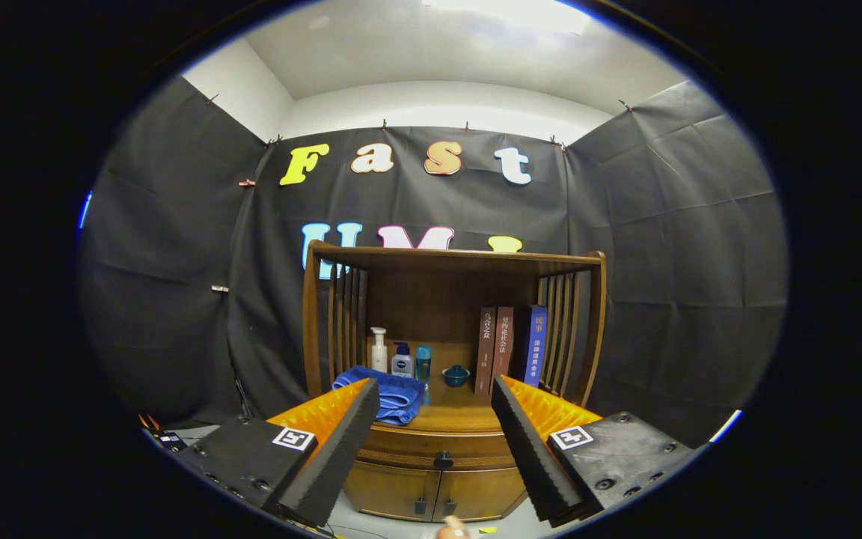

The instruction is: Pull open the drawer, take out the items inside it, and place them on the countertop above the cabinet.

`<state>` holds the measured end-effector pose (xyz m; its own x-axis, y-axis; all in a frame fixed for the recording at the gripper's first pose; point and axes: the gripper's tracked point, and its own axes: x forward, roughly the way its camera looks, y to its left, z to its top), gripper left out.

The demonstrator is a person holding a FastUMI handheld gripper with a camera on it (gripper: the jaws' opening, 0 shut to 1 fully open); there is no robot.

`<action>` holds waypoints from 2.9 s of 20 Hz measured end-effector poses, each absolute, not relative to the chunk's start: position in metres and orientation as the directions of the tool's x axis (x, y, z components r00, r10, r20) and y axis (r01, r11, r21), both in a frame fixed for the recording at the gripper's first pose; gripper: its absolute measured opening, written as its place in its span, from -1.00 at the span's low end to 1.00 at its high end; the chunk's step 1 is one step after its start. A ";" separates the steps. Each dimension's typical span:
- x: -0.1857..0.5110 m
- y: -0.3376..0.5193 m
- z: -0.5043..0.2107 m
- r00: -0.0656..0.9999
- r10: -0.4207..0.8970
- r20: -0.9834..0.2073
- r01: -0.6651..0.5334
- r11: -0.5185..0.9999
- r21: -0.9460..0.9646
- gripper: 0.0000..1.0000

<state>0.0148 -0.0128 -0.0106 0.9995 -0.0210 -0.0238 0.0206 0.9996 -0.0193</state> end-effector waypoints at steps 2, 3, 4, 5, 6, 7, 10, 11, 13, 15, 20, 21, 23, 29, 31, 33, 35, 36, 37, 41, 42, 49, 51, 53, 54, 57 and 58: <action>0.017 -0.010 -0.015 0.999 -0.011 -0.034 0.010 1.000 -0.022 0.97; 0.019 -0.009 -0.017 0.999 -0.007 -0.039 0.007 1.000 -0.022 0.97; 0.021 -0.010 -0.022 0.999 -0.005 -0.046 0.004 1.000 -0.020 0.97; 0.023 -0.011 -0.026 0.999 -0.005 -0.052 0.005 1.000 -0.015 0.97; 0.026 -0.011 -0.029 0.998 -0.004 -0.056 0.004 1.000 -0.008 0.97; 0.029 -0.011 -0.033 0.998 -0.001 -0.061 0.001 1.000 -0.001 0.97; 0.040 -0.011 -0.050 0.996 0.006 -0.085 -0.004 1.000 0.020 0.97; 0.045 -0.011 -0.058 0.995 0.011 -0.097 -0.008 1.000 0.030 0.97; 0.056 -0.011 -0.075 0.992 0.015 -0.122 -0.009 0.998 0.055 0.97; 0.068 -0.014 -0.096 0.988 0.015 -0.153 -0.004 0.997 0.073 0.97; 0.101 -0.017 -0.155 0.973 0.006 -0.230 0.009 0.998 0.063 0.98; 0.106 -0.018 -0.166 0.970 0.004 -0.242 0.010 0.999 0.054 0.97; 0.120 -0.021 -0.191 0.961 -0.009 -0.276 0.024 0.998 0.053 0.98; 0.149 -0.033 -0.254 0.925 -0.040 -0.379 0.070 0.995 0.066 0.98; 0.156 -0.036 -0.276 0.910 -0.055 -0.412 0.085 0.995 0.056 0.98; 0.164 -0.041 -0.298 0.895 -0.072 -0.440 0.099 0.994 0.038 0.98; 0.167 -0.039 -0.318 0.877 -0.069 -0.476 0.097 0.995 0.034 0.97; 0.171 -0.038 -0.326 0.870 -0.065 -0.489 0.094 0.995 0.034 0.98; 0.173 -0.037 -0.333 0.862 -0.060 -0.503 0.091 0.995 0.037 0.98; 0.178 -0.039 -0.348 0.845 -0.059 -0.531 0.102 0.994 0.051 0.63; 0.176 -0.038 -0.350 0.843 -0.052 -0.535 0.101 0.993 0.063 0.33; 0.177 -0.039 -0.351 0.842 -0.052 -0.537 0.080 0.996 0.028 -0.31; 0.176 -0.040 -0.351 0.836 -0.052 -0.547 0.076 0.997 0.022 -0.31; 0.169 -0.038 -0.350 0.831 -0.049 -0.553 0.075 0.997 0.024 -0.31; 0.163 -0.038 -0.349 0.830 -0.050 -0.556 0.077 0.997 0.026 -0.31; 0.138 -0.035 -0.344 0.825 -0.047 -0.564 0.076 0.997 0.028 -0.31; 0.128 -0.035 -0.342 0.823 -0.044 -0.567 0.075 0.997 0.031 -0.31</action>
